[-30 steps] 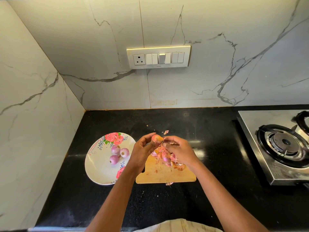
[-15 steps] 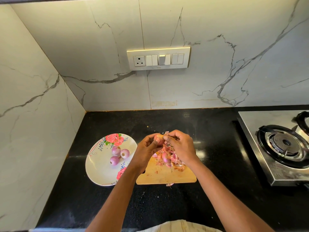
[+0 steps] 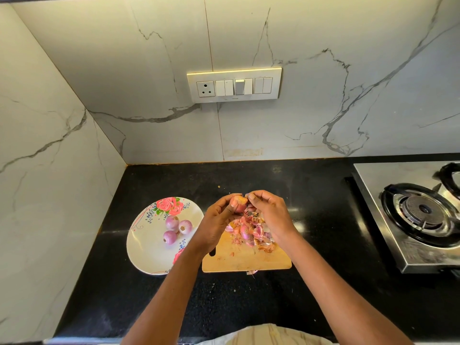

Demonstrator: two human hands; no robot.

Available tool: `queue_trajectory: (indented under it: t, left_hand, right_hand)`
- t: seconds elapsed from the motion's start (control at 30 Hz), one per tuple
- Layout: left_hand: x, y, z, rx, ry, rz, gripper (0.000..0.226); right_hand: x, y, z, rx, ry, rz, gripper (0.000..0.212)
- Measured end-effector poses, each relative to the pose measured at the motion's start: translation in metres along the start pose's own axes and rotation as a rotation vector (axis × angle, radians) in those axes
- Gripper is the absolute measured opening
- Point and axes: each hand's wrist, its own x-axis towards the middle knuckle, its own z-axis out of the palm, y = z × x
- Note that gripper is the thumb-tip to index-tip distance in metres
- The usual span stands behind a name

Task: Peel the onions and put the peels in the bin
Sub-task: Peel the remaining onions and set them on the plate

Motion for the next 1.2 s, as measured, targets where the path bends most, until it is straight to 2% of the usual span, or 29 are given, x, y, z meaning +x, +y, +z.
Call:
queue_trajectory:
  t: [0.17, 0.4, 0.53, 0.63, 0.8, 0.93, 1.2]
  left_hand:
    - [0.002, -0.005, -0.005, -0.036, -0.006, -0.034, 0.029]
    - [0.005, -0.007, -0.008, -0.108, 0.081, -0.071, 0.025]
    - [0.006, -0.007, -0.007, -0.149, 0.109, -0.029, 0.028]
    - [0.006, -0.008, -0.010, -0.208, 0.120, -0.024, 0.031]
    - [0.003, -0.009, -0.013, -0.300, 0.114, -0.055, 0.034]
    - [0.002, -0.005, -0.010, -0.255, 0.114, -0.033, 0.041]
    - [0.002, -0.005, -0.010, -0.119, 0.122, 0.021, 0.045]
  right_hand:
    - [-0.003, 0.005, 0.005, 0.164, -0.034, 0.085, 0.020]
    - [-0.003, 0.000, 0.012, -0.134, -0.068, -0.080, 0.019]
    - [-0.001, 0.002, 0.010, -0.115, -0.047, -0.036, 0.019]
    - [0.000, 0.000, 0.012, 0.039, 0.003, 0.059, 0.022]
    - [-0.002, -0.008, 0.005, -0.103, -0.021, -0.074, 0.013]
    - [-0.001, -0.007, 0.006, -0.313, -0.067, -0.147, 0.017]
    - [-0.006, -0.004, 0.012, -0.247, -0.007, -0.166, 0.023]
